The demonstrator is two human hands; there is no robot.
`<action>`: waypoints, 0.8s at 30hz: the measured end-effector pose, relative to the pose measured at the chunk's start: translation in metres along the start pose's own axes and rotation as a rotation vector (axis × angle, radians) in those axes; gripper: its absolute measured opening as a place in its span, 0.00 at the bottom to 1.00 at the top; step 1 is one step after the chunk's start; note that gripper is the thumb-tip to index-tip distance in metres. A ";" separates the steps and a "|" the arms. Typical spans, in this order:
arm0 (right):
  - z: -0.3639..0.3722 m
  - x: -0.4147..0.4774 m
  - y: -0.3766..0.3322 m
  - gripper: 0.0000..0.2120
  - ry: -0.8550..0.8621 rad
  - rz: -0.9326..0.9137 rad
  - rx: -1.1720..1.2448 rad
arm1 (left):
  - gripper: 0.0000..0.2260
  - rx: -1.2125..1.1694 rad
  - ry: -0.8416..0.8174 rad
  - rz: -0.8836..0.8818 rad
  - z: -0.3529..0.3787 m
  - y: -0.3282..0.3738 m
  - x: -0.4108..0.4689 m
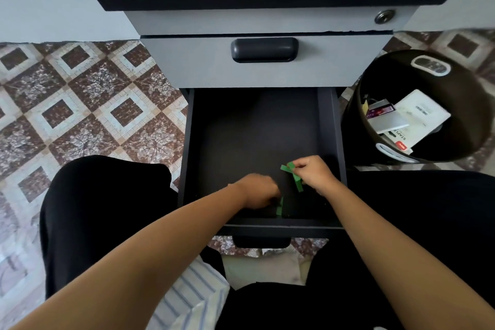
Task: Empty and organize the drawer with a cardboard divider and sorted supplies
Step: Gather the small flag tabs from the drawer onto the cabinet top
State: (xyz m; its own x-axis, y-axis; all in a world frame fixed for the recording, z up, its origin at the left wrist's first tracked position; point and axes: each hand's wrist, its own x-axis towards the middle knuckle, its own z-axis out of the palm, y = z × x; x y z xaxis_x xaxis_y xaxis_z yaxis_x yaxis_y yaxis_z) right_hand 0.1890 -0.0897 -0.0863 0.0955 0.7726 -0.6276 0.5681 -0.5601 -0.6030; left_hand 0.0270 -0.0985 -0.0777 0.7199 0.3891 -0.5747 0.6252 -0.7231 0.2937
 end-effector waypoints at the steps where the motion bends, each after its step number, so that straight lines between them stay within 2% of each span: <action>1: -0.001 0.000 0.003 0.12 0.005 0.003 -0.011 | 0.12 0.078 -0.015 0.037 0.001 0.003 0.005; 4: -0.002 -0.004 0.009 0.10 0.095 0.000 -0.025 | 0.12 0.275 -0.067 0.124 0.002 0.009 0.014; 8: -0.001 -0.005 0.015 0.07 0.219 -0.013 -0.089 | 0.11 0.398 -0.046 0.224 0.001 0.012 0.017; 14: 0.005 -0.005 0.015 0.10 0.135 -0.165 -0.214 | 0.12 0.478 0.096 0.288 0.009 0.003 0.012; 19: 0.009 0.002 0.014 0.15 0.042 -0.307 -0.411 | 0.10 0.503 0.151 0.243 0.013 0.003 0.006; 22: 0.009 0.004 0.016 0.13 0.056 -0.383 -0.543 | 0.11 0.415 0.064 0.180 0.017 0.003 0.005; 24: 0.009 0.004 0.015 0.11 0.069 -0.387 -0.642 | 0.11 0.313 0.069 0.089 0.014 0.004 0.002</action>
State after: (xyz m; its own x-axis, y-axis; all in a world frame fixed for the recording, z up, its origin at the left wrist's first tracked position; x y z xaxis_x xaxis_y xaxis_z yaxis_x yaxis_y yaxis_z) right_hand 0.1906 -0.0975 -0.1020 -0.1689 0.9076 -0.3843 0.9343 0.0232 -0.3557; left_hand 0.0267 -0.1084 -0.0884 0.7930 0.3463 -0.5012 0.4438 -0.8920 0.0858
